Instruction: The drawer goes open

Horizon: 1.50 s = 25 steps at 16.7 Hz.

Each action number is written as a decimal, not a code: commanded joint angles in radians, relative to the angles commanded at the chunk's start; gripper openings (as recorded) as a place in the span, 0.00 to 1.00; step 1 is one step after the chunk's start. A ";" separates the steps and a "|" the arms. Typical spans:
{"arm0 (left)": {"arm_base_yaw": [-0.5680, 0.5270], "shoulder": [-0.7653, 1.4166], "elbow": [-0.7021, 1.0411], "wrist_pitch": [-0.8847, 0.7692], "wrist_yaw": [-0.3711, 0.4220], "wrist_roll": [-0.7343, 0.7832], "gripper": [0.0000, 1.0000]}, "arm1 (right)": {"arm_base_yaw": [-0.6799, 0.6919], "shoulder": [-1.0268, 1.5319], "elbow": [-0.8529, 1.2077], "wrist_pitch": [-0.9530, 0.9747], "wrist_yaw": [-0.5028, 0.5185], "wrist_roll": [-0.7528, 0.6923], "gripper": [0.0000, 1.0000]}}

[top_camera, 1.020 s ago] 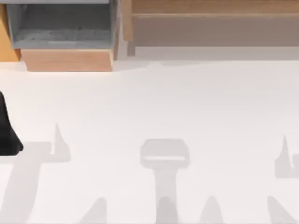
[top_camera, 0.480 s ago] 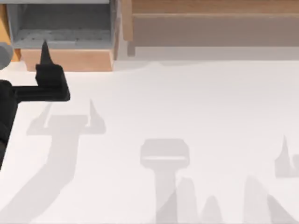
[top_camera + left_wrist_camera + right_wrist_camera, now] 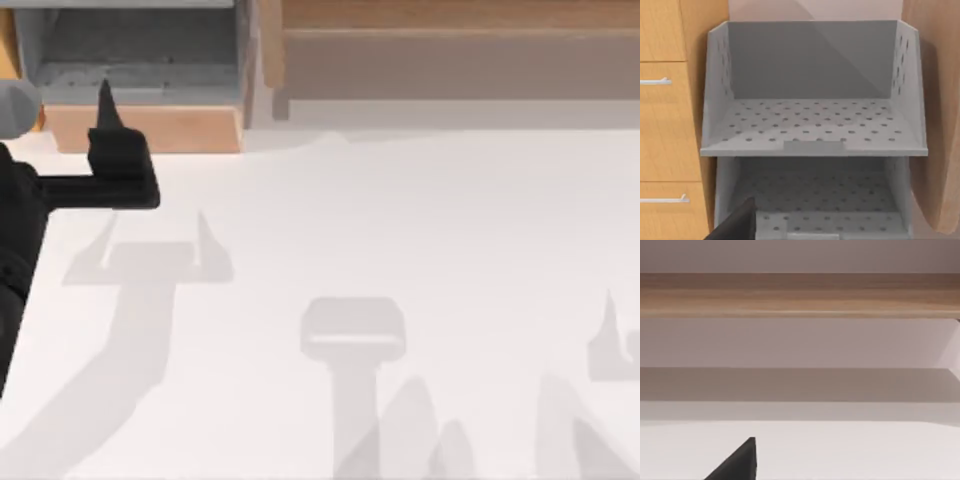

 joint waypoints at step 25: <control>1.043 1.470 0.599 0.853 1.084 1.520 1.00 | 0.000 0.000 0.000 0.000 0.000 0.000 1.00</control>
